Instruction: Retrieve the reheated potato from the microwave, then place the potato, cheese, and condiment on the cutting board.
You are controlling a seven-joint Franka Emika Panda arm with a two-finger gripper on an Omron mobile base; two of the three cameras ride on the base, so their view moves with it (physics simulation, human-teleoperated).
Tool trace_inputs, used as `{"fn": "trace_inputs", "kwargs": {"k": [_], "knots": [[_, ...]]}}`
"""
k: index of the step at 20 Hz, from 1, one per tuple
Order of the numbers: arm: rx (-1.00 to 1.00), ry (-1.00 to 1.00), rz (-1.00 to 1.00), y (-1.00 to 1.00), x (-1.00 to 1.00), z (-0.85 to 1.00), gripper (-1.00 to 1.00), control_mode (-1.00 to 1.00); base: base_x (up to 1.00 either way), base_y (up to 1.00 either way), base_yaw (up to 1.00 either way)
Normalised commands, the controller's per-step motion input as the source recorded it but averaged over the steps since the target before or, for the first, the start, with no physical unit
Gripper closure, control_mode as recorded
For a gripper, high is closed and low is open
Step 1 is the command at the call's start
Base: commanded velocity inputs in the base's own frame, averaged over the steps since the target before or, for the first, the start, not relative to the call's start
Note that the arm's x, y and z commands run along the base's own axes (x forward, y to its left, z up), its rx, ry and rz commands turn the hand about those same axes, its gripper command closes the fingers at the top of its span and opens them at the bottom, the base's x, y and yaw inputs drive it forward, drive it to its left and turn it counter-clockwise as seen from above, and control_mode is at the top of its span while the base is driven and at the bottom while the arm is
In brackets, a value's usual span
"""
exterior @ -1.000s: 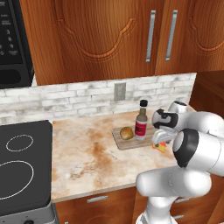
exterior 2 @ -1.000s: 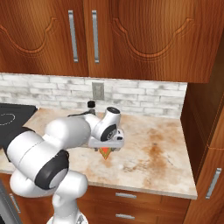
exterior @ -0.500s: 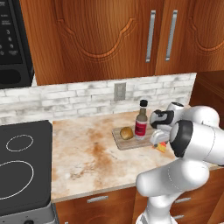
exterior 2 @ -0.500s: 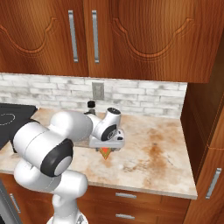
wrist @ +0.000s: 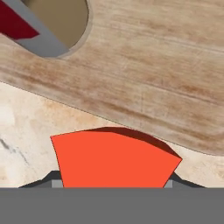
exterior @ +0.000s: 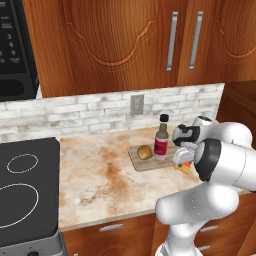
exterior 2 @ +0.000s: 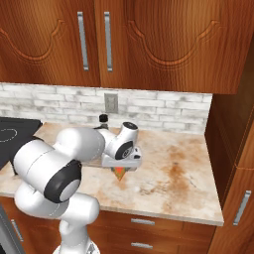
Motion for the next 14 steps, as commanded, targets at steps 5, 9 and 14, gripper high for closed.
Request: {"fn": "trace_inputs", "kwargs": {"k": [5,9,14], "knots": [[0.00,-0.05,0.00,-0.05,0.14,0.20,1.00,-1.00,0.00,0.00,0.00],[0.00,0.00,0.00,-0.05,0.41,0.08,1.00,-1.00,0.00,0.00,0.00],[0.00,0.00,-0.01,-0.07,0.12,0.07,1.00,-1.00,0.00,0.00,0.00]]}}
